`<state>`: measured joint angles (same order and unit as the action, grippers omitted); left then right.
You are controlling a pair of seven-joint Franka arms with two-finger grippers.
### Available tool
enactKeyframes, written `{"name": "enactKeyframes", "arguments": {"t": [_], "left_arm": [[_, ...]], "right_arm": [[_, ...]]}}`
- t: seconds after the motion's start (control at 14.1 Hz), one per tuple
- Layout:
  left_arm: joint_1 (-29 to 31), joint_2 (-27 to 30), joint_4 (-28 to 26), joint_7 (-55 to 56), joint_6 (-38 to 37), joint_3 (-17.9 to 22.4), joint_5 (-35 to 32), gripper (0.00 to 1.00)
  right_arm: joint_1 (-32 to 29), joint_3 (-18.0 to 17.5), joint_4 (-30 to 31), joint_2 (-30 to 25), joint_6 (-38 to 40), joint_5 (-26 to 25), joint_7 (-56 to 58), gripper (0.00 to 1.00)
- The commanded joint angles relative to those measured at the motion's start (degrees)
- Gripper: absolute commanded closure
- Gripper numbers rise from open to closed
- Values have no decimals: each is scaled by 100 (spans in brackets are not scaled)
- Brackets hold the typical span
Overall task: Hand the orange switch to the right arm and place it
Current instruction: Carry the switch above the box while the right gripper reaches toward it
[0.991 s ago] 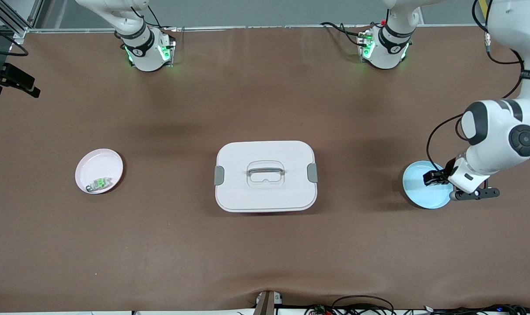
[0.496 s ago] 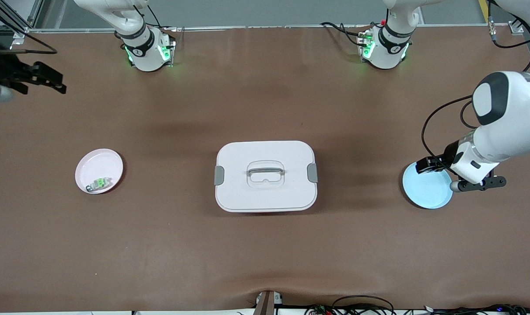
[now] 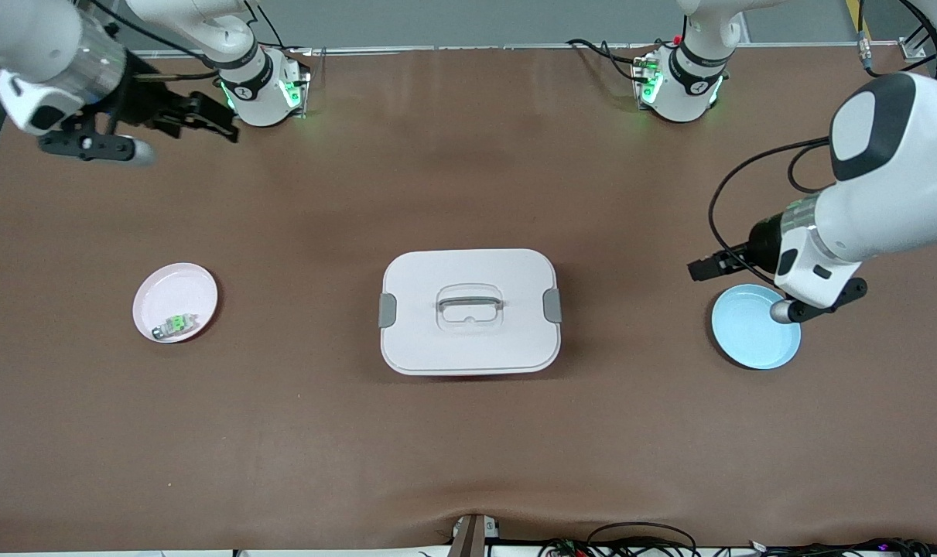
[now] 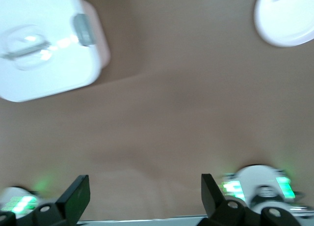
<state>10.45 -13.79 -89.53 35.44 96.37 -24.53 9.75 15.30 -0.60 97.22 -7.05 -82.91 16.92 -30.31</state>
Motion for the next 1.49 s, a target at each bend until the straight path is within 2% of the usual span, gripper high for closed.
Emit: {"name": "enactKeyframes", "arguments": {"t": [0.0,0.14,0.21,0.35,0.57,0.78,0.92,1.13,1.42], "left_arm": [[18,-124,322,602,-251,-157,420,100],[-139,-255,479,1312,-251,-228,912,100],[-349,-343,620,1873,-242,-228,975,100],[-788,-606,971,2771,-233,-228,976,100],[-1150,-879,1218,3573,-154,-219,984,100],[-1431,-1003,1236,4127,126,-228,1028,100],[-1633,-1090,1245,4557,363,-237,1063,100],[-1862,-1223,1289,4954,610,-237,1352,100],[-2003,-1355,1350,4990,637,-237,1907,100]], "right_arm": [[472,69,585,-226,-908,487,-607,0],[876,69,1051,-437,-1803,785,-1071,0],[1096,69,1305,-533,-2339,969,-1413,0],[1658,69,1745,-683,-3446,1024,-1915,0],[2186,69,1949,-622,-4556,1137,-2636,0],[2556,69,2335,-535,-5732,1602,-2779,0],[2784,69,2389,-325,-6323,1875,-2849,0],[3110,69,2345,185,-7219,1929,-3007,0],[3304,69,2039,809,-7653,1929,-2999,0]]}}
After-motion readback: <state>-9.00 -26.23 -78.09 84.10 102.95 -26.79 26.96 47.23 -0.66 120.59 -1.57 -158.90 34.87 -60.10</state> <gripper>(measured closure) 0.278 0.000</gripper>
